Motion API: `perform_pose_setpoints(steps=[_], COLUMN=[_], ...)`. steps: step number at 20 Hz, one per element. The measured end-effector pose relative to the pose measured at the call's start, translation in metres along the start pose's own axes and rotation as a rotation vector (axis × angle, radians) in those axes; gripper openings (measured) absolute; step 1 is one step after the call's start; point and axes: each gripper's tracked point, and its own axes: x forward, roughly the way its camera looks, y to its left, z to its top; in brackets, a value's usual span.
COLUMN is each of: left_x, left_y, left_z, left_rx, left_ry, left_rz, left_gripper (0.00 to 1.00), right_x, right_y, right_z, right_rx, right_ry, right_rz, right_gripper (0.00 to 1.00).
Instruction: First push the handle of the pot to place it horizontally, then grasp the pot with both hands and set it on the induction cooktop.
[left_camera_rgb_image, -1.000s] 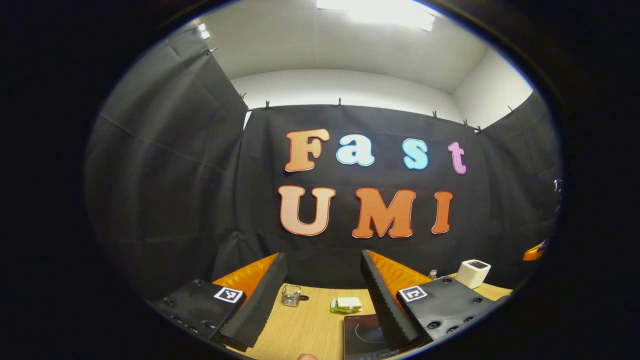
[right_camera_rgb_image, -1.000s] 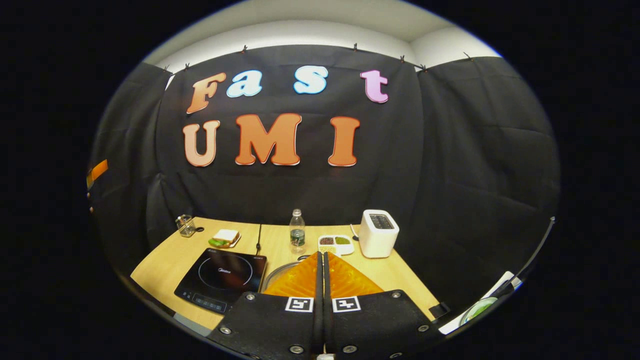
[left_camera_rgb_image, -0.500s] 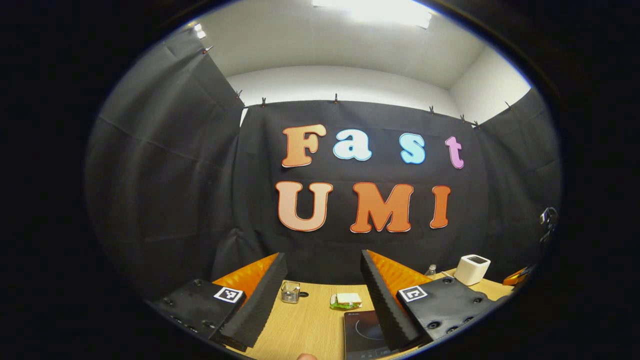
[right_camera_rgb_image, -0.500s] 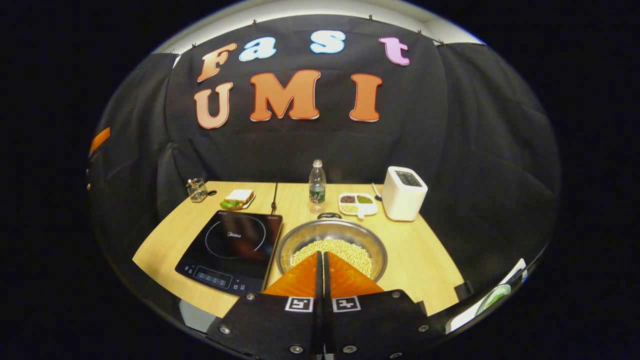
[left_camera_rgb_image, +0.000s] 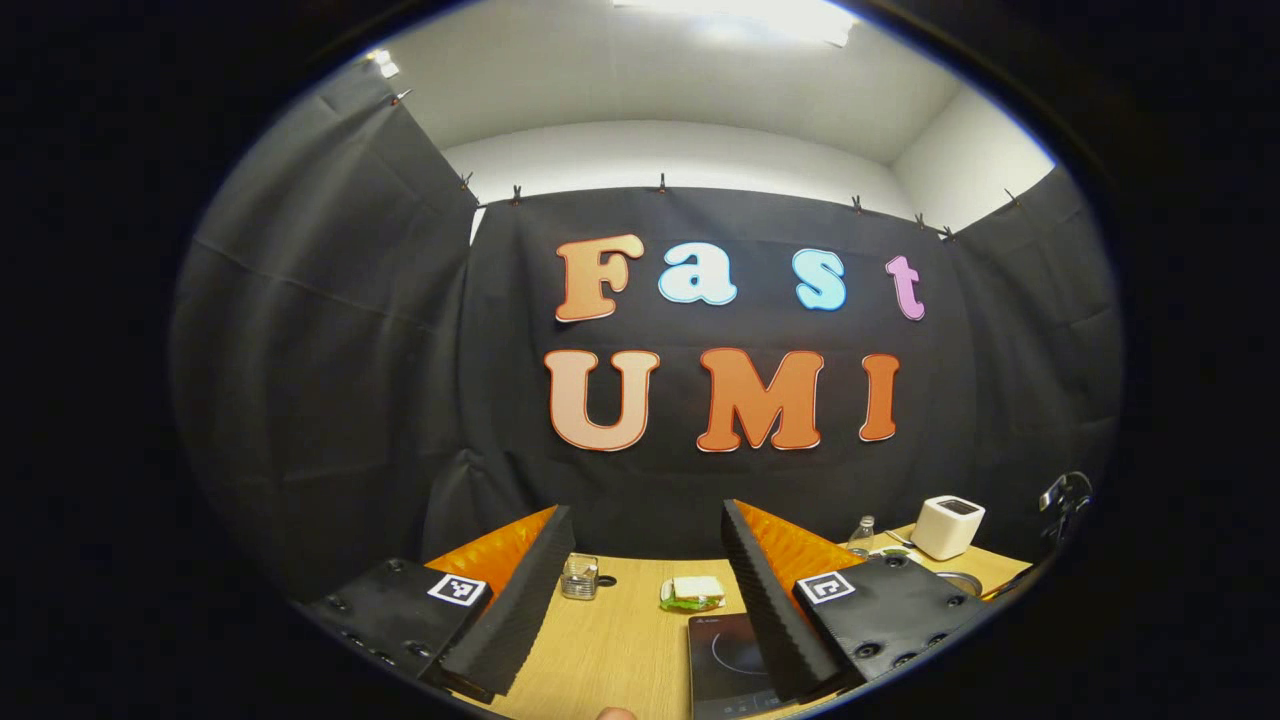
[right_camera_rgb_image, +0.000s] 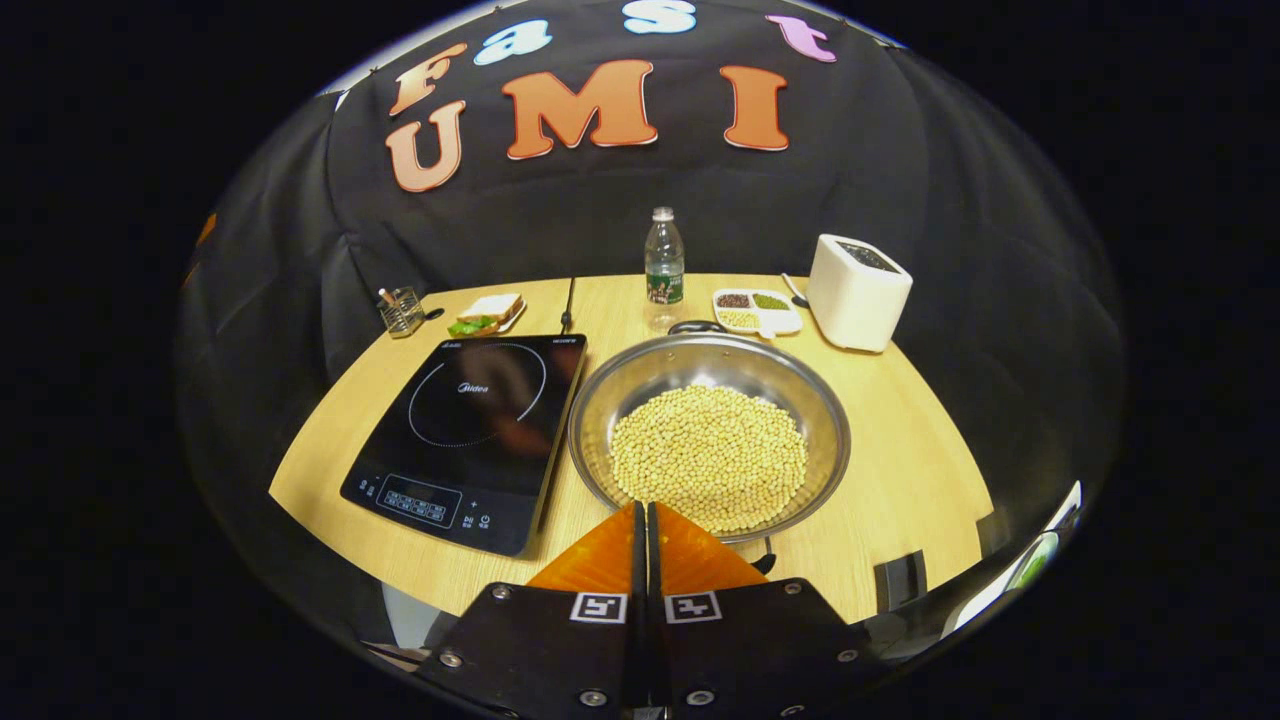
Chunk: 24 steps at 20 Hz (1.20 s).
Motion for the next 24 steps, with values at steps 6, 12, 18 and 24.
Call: perform_pose_setpoints(steps=[6,12,18,24], left_x=[0.009,0.016,0.023,0.029], left_y=[-0.013,-0.017,-0.03,-0.035], left_z=[-0.018,-0.026,-0.031,-0.033], left_rx=[-0.01,-0.014,-0.017,-0.023], left_ry=[0.037,0.047,0.061,0.058], left_rz=[-0.012,-0.004,-0.031,-0.033], left_gripper=[0.98,0.97,0.97,0.99], right_x=[0.019,0.032,0.04,0.039], right_y=[0.016,0.014,0.005,-0.002], right_z=[-0.031,-0.052,-0.059,-0.065], right_rx=[0.011,0.003,0.002,0.023], right_ry=[0.088,0.146,0.158,0.17], right_rz=[0.047,0.045,0.018,0.02], right_gripper=[0.0,0.0,0.0,0.0])
